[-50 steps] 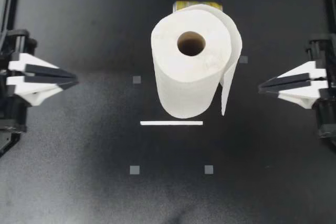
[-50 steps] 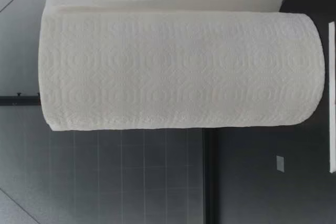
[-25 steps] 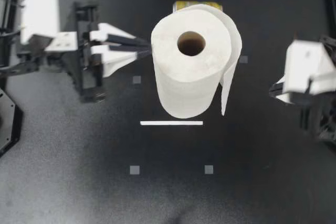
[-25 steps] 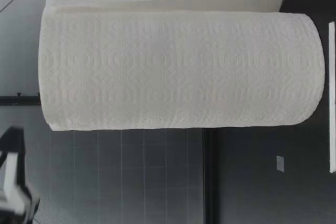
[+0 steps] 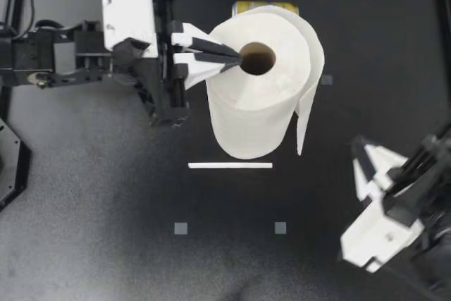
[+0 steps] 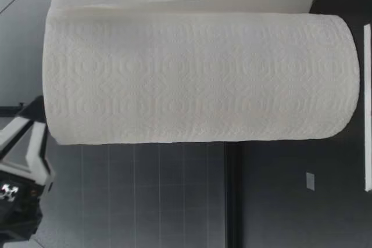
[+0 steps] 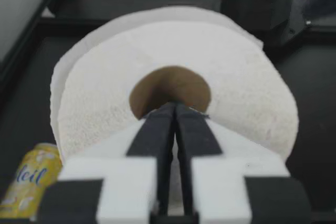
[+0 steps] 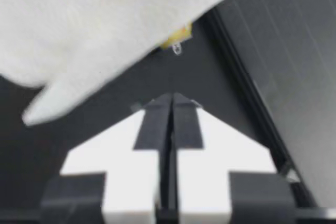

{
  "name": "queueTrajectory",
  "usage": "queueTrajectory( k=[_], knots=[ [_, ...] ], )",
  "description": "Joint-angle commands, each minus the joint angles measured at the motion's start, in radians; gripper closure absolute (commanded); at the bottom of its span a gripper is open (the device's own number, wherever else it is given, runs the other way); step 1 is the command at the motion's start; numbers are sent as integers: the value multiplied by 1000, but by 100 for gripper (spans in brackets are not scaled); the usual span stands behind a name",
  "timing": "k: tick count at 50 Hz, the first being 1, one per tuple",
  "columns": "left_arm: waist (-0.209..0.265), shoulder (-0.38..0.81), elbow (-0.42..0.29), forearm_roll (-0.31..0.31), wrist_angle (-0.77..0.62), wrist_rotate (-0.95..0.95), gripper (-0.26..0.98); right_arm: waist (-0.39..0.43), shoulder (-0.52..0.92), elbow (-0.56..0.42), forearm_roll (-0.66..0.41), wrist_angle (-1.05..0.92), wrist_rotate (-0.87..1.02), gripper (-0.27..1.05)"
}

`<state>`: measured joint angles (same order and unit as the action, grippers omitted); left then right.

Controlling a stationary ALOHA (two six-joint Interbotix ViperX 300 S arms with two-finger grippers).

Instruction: Pick up a piece of paper towel and place it on the spilled liquid.

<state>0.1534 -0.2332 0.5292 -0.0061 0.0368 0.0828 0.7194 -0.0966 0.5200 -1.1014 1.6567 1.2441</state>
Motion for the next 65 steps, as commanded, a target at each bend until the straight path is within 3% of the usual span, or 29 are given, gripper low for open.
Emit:
queueTrajectory(
  k=[1,9,18,22,42,65],
  knots=[
    [6,0,-35,0,17,-2,57,20,40,-32,-52,6,95,66],
    [8,5,-43,2,64,-3,57,23,106,-35,-97,-28,371,52],
    [8,21,-44,0,83,-8,57,11,155,-5,-114,-78,678,11],
    [8,28,-44,-2,83,-9,57,-5,189,3,-114,-89,767,1],
    [8,29,-43,-6,84,-9,57,-112,298,-12,-110,-121,827,2],
    [8,23,-26,-6,86,-9,57,-222,302,26,-89,-137,830,2]
  ],
)
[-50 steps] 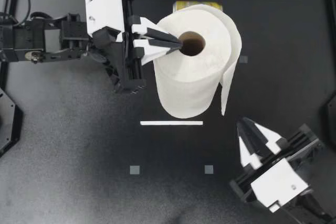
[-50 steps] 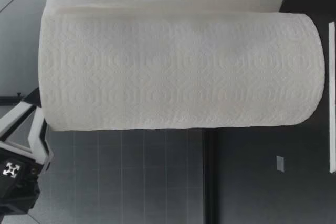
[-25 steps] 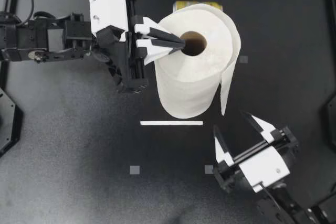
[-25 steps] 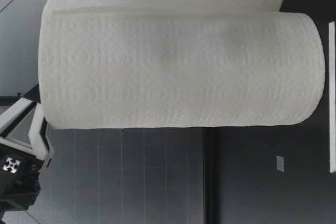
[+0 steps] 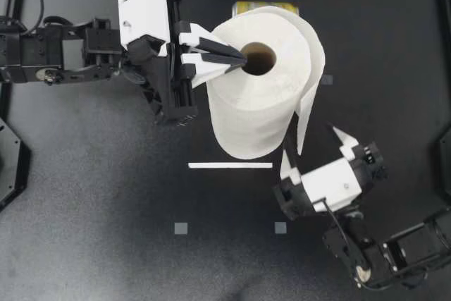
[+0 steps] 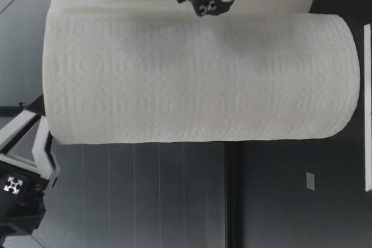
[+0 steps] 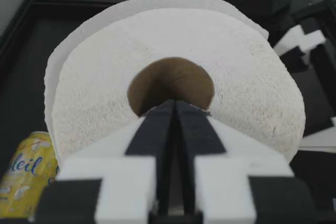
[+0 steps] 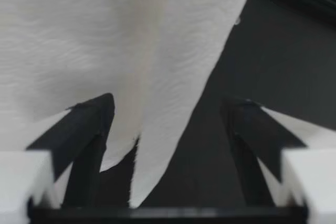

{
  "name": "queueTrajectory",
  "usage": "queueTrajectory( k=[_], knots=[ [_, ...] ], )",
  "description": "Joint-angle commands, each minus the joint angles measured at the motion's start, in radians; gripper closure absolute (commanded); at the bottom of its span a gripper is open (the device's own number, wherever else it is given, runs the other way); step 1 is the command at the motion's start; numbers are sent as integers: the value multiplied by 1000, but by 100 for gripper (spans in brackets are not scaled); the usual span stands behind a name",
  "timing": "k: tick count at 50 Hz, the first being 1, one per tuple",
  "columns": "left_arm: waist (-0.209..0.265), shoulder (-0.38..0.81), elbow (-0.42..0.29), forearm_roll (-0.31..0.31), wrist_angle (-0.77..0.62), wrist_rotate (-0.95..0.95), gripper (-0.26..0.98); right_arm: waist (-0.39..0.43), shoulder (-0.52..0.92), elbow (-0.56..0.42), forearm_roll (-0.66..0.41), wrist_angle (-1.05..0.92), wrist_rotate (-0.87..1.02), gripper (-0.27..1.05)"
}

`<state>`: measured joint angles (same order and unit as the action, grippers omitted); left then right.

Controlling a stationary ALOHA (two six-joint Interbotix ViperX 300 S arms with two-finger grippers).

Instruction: Pick up a piece of paper towel and place it on the spilled liquid.

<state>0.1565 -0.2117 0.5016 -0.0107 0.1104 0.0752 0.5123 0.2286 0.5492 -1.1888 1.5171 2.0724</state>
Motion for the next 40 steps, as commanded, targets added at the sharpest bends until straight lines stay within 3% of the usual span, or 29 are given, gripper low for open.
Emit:
queueTrajectory(
  k=[1,18,40],
  knots=[
    [5,2,3,-2,11,-2,57,-18,-25,2,-2,3,2,2],
    [5,-9,17,-5,11,-3,57,-44,-95,49,-11,49,3,2],
    [5,-11,26,-8,2,-3,57,-127,-123,54,-112,35,0,3]
  ],
)
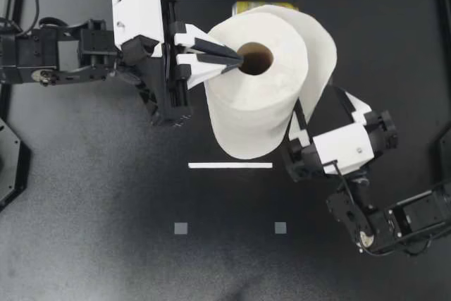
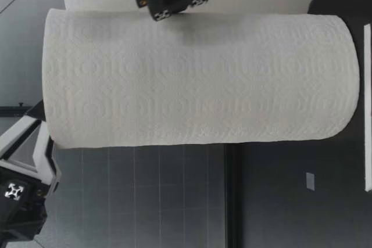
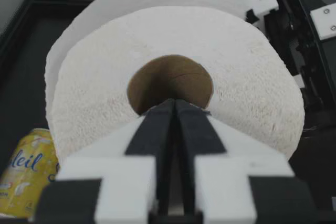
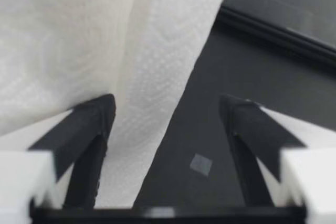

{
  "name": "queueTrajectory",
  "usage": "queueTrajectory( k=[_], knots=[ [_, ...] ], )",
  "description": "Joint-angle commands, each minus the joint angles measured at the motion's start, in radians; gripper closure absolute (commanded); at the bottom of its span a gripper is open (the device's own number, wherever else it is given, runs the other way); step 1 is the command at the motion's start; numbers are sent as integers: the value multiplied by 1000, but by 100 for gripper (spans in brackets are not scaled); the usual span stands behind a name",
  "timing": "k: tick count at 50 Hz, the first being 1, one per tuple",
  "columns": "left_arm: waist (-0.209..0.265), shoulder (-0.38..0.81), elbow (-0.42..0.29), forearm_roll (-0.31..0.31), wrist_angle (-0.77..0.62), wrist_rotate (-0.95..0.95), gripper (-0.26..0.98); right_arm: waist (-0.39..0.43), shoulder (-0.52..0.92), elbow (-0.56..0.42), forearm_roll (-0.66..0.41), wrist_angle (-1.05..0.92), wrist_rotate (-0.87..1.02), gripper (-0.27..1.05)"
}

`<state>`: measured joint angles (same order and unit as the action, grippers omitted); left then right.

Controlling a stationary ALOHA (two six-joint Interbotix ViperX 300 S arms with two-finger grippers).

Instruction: Pick up a piece of paper towel and place it on the spilled liquid.

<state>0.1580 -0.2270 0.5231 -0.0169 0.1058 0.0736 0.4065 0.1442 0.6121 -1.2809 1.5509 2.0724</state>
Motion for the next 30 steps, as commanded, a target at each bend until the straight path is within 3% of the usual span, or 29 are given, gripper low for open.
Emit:
queueTrajectory(
  k=[1,10,23,30],
  knots=[
    [3,5,6,-2,6,0,57,-26,-41,-9,-21,2,0,3],
    [3,5,11,-2,6,-2,57,-54,-61,-3,-41,0,-2,9],
    [3,6,25,-2,9,0,58,-54,-64,-3,-57,-18,-3,36],
    [3,5,25,-3,9,0,58,-54,-74,3,-97,-26,-5,39]
  ],
)
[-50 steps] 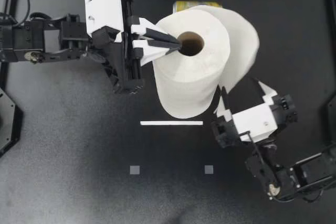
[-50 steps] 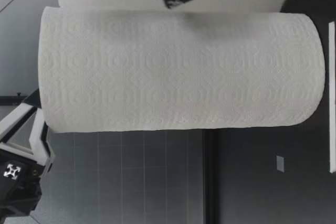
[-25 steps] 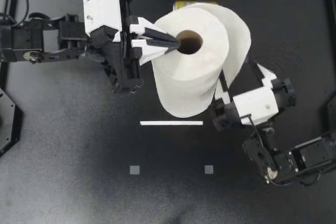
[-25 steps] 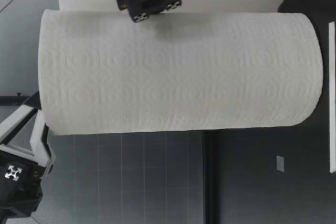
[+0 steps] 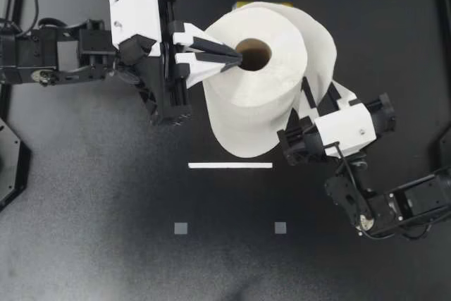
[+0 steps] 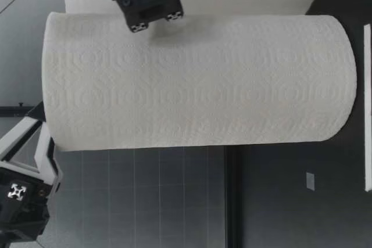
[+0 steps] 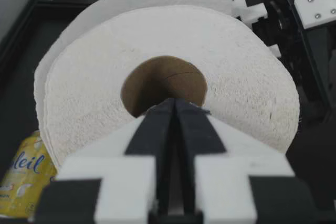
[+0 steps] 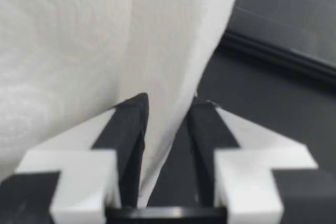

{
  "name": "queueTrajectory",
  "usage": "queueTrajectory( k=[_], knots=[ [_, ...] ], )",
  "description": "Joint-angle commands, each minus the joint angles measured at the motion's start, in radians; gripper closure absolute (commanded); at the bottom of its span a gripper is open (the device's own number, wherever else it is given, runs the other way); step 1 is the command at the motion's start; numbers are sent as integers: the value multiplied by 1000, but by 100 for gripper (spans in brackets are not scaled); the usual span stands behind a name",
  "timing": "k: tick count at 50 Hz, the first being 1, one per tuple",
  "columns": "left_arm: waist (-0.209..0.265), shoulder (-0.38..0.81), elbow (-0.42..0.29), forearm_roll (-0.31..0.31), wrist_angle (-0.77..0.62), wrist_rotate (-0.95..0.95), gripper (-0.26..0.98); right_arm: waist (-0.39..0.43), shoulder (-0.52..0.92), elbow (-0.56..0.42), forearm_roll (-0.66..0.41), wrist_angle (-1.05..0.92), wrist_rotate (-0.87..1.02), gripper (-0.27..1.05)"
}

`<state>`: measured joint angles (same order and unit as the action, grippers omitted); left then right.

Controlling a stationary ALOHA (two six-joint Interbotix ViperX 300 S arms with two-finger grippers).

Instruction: Pick up a piece of paper towel and place it on the spilled liquid.

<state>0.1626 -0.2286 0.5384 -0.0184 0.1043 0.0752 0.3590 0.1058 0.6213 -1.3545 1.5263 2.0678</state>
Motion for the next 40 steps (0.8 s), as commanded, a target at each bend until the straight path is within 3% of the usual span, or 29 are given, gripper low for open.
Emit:
queueTrajectory(
  k=[1,10,20,23,40],
  knots=[
    [-2,6,9,-2,11,-2,58,-6,-35,-5,-32,-2,0,39],
    [-2,11,9,-2,15,-2,58,-6,-41,5,-54,-3,3,45],
    [-2,20,11,-5,44,-3,58,-5,-48,14,-49,-15,8,87],
    [-2,20,12,-5,51,-3,58,-5,-48,14,-43,-15,6,92],
    [-2,43,14,-11,103,-14,58,26,-52,64,52,-15,69,93]
  ],
)
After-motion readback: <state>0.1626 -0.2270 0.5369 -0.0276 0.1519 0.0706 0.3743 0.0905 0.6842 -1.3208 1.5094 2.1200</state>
